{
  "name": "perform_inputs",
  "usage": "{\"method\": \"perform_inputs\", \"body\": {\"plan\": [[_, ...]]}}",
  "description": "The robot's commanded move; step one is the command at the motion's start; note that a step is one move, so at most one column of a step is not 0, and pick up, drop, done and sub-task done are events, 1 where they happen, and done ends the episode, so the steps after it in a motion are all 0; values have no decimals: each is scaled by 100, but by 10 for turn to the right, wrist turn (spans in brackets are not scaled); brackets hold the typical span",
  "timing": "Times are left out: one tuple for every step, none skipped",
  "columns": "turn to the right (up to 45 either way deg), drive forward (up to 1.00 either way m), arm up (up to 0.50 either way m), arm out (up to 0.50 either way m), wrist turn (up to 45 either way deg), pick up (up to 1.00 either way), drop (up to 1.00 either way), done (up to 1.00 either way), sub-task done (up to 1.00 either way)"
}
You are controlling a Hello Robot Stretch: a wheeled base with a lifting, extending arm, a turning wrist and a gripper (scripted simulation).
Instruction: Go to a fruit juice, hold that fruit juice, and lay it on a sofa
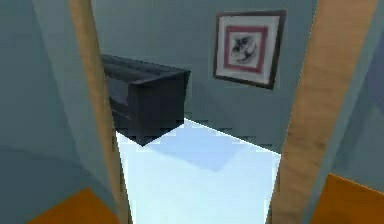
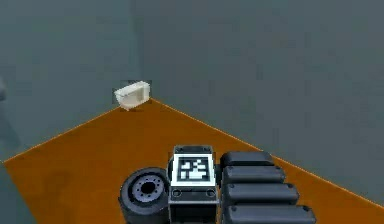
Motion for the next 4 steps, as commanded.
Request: {"method": "perform_inputs", "body": {"plan": [[0,95,0,0,0,0,0,0,0],[-360,0,0,0,0,0,0,0,0],[-30,0,0,0,0,0,0,0,0],[240,0,0,0,0,0,0,0,0]]}}
